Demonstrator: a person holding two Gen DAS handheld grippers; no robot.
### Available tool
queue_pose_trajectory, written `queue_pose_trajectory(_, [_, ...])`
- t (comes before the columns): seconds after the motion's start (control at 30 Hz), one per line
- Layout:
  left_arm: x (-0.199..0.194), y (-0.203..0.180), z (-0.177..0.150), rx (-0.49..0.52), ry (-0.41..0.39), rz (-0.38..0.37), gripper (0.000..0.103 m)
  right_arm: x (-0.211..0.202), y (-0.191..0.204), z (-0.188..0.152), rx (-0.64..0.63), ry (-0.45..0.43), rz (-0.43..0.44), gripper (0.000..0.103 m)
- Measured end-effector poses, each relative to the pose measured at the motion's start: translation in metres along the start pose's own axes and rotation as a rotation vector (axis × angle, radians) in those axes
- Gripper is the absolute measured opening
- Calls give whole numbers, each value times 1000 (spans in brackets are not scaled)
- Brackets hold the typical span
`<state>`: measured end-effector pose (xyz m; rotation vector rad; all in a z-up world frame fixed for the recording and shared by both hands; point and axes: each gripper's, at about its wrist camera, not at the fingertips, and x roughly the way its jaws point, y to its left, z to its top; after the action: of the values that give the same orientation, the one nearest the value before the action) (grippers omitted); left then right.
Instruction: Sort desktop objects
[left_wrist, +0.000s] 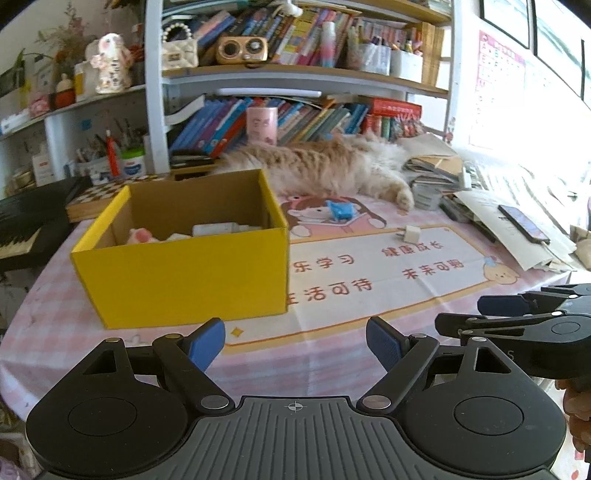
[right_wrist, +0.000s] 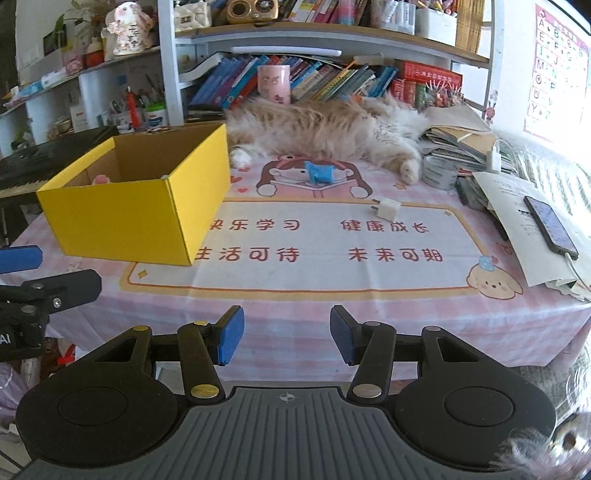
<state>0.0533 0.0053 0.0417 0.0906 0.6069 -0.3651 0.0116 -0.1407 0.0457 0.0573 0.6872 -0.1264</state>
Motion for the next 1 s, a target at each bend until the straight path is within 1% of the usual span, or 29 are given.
queue_pose_trajectory(0.27, [17,-18,10,29,5,-36,86,5,-23,8,26,-1,-37,51])
queue_pose_trajectory(0.53, [41,-38,24,40,18,-51,86,22,-47,19,36,19,-45,52])
queue_pose_trajectory(0.83, [78,-64,46,33,32,-62,86,47,-81,41,20,33,-43,52])
queue_pose_trajectory(1.0, [103,-81,60,33,39,-66,86,62,-108,54,26,32,-52,52])
